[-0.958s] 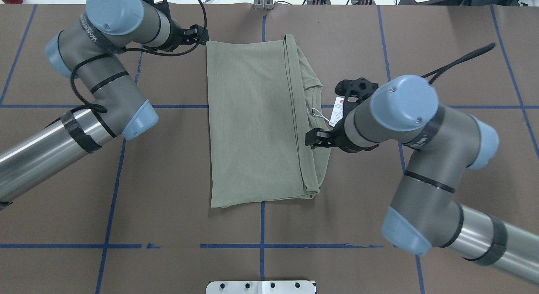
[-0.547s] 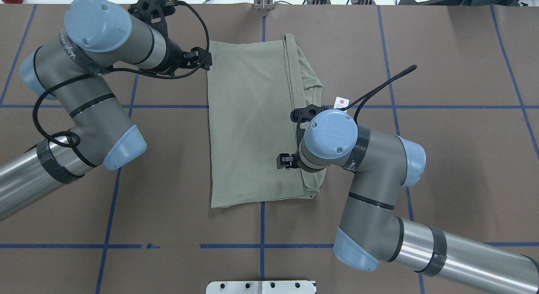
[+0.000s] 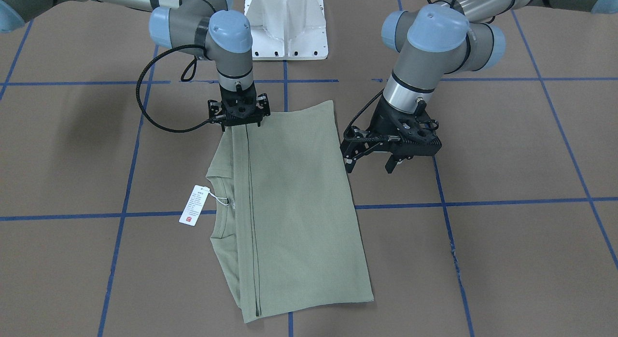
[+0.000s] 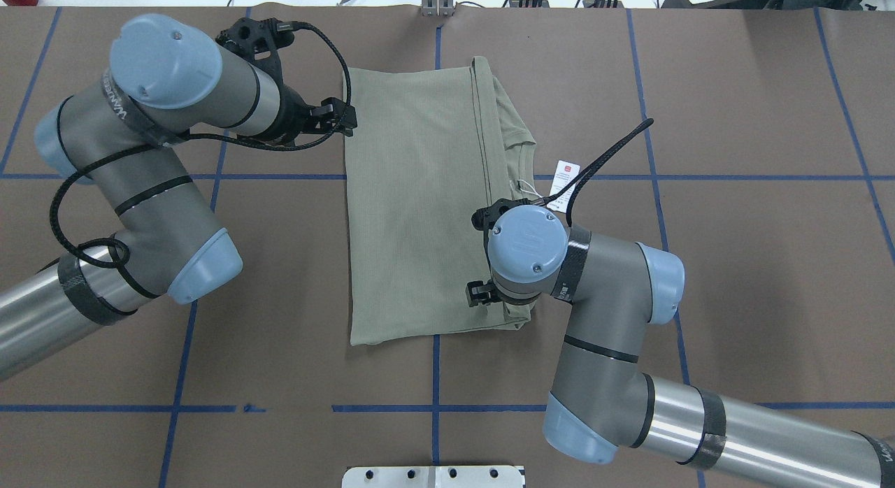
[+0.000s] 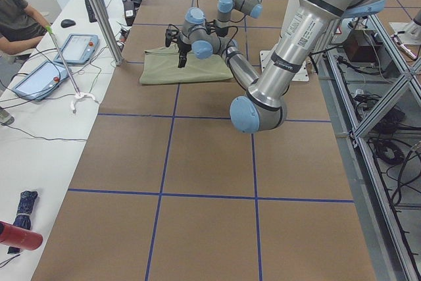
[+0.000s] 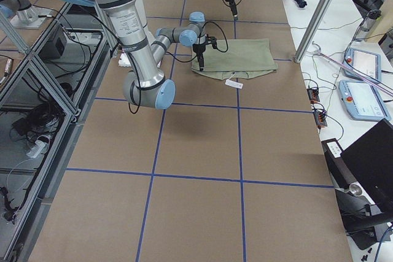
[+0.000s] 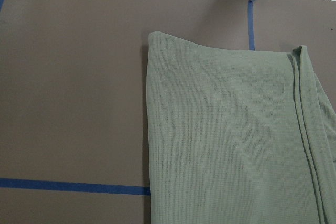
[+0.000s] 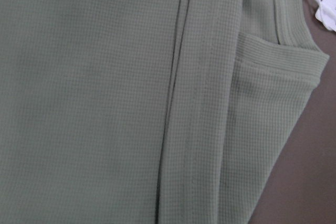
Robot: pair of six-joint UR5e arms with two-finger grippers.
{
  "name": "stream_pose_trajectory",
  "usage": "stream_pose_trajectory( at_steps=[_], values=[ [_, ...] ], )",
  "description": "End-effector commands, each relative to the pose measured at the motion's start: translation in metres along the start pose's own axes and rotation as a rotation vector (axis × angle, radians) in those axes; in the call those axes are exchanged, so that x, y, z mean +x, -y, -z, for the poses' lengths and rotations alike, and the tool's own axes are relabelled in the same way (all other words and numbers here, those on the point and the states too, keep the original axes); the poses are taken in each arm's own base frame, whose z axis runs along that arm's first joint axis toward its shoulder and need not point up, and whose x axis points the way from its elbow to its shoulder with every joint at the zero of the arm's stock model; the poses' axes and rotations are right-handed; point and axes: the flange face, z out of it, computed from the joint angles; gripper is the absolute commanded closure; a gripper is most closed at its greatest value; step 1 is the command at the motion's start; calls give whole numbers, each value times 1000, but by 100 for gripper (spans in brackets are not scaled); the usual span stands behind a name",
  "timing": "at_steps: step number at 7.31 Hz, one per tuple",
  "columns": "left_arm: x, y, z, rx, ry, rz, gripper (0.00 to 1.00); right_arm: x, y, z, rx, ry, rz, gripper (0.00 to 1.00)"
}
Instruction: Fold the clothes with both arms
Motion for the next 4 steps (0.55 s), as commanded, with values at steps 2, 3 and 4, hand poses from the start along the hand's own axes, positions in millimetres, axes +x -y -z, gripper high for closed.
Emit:
stream_pose_trajectory(
  at_steps=[2, 3, 4],
  values=[
    [2, -4, -2, -6, -2, 4, 0, 7, -5, -12, -29, -50, 34, 0],
    [1, -4, -3, -6, -1, 4, 0, 6, -7, -15, -33, -54, 37, 0],
    [2, -3, -3, -6, -2, 2, 0, 6, -8, -16, -35, -55, 37, 0]
  ],
)
